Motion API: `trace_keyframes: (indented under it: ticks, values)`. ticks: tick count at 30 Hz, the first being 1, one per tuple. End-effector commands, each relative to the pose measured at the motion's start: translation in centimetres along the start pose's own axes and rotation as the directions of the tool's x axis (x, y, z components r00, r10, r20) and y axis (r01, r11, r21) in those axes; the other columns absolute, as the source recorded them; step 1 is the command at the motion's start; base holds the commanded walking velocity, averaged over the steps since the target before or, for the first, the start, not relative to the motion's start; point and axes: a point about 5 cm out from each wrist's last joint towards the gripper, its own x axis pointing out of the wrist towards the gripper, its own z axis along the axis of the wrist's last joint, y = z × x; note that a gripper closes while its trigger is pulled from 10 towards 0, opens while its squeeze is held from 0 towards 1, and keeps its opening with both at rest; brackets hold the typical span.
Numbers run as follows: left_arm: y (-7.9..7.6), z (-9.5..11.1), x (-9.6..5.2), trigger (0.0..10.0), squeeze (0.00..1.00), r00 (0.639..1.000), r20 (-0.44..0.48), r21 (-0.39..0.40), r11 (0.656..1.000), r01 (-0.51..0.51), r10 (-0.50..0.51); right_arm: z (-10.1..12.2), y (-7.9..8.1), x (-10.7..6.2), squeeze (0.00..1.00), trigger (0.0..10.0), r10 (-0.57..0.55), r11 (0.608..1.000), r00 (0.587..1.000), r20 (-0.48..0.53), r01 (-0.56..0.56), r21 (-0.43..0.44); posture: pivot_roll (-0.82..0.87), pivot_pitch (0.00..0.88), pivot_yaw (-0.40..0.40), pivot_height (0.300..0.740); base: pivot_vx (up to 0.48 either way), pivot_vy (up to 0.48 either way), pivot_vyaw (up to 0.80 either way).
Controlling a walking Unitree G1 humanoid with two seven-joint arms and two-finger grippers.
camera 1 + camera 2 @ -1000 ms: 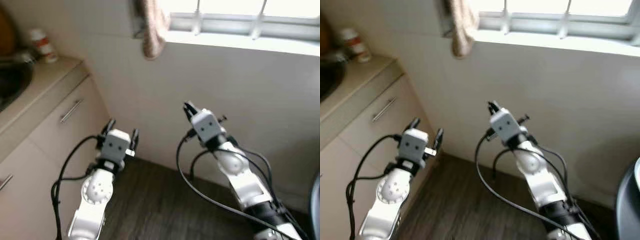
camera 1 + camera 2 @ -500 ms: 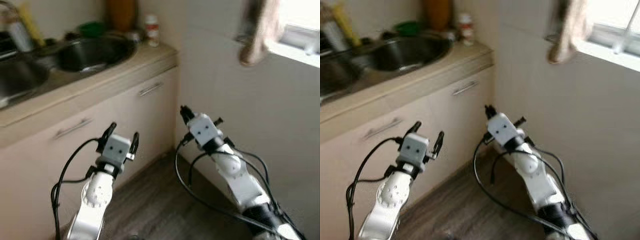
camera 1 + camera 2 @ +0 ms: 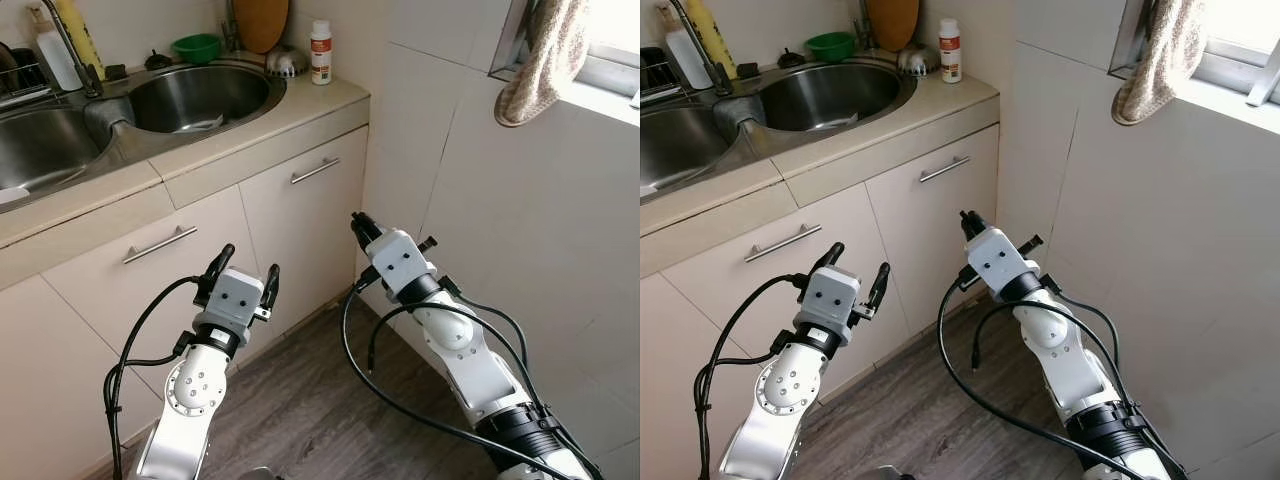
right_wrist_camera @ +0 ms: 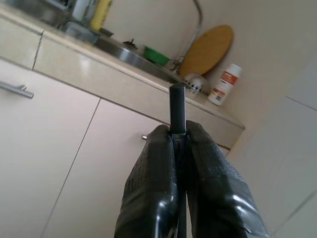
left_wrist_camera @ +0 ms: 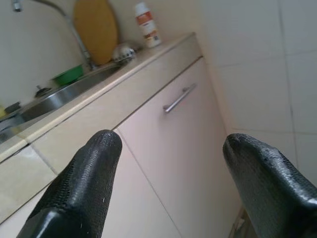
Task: Kitchen organization
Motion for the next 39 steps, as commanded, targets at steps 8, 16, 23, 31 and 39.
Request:
trace_keyframes:
  ticks: [8, 16, 23, 31, 39]
  values:
    - [1.6, 1.1, 0.3, 10.0, 0.00, 0.992, 0.068, -0.031, 0.994, -0.102, 0.104, 1.8, -2.0, 0.5, 0.00, 10.0, -0.105, 0.979, 0.987, 0.124, 0.124, -0.161, -0.03, 0.000, 0.015, 0.740, 0.000, 0.000, 0.80]
    - [1.5, 1.5, 0.3, 10.0, 0.00, 0.990, 0.092, -0.047, 0.994, -0.098, 0.102, 2.4, -3.1, 0.6, 0.00, 10.0, -0.178, 0.951, 0.968, 0.177, 0.215, -0.223, -0.03, 0.000, 0.012, 0.740, 0.000, 0.000, 0.80]
    - [1.7, 1.7, 0.5, 10.0, 0.00, 0.988, 0.107, -0.050, 0.993, -0.107, 0.112, 3.1, -3.7, 0.7, 0.00, 10.0, -0.223, 0.934, 0.948, 0.229, 0.275, -0.228, -0.03, 0.000, 0.012, 0.740, 0.000, 0.000, 0.73]
    - [2.5, 2.4, 0.5, 10.0, 0.00, 0.975, 0.156, -0.075, 0.986, -0.147, 0.157, 3.6, -4.5, 0.6, 0.00, 10.0, -0.289, 0.914, 0.918, 0.271, 0.349, -0.206, -0.03, 0.000, 0.014, 0.740, 0.036, 0.000, 0.05]
    - [2.7, 2.5, 0.4, 10.0, 0.00, 0.972, 0.165, -0.072, 0.985, -0.158, 0.168, 4.6, -5.0, 0.4, 0.00, 10.0, -0.304, 0.878, 0.888, 0.346, 0.402, -0.261, -0.03, 0.000, 0.015, 0.740, 0.365, 0.000, 0.00]
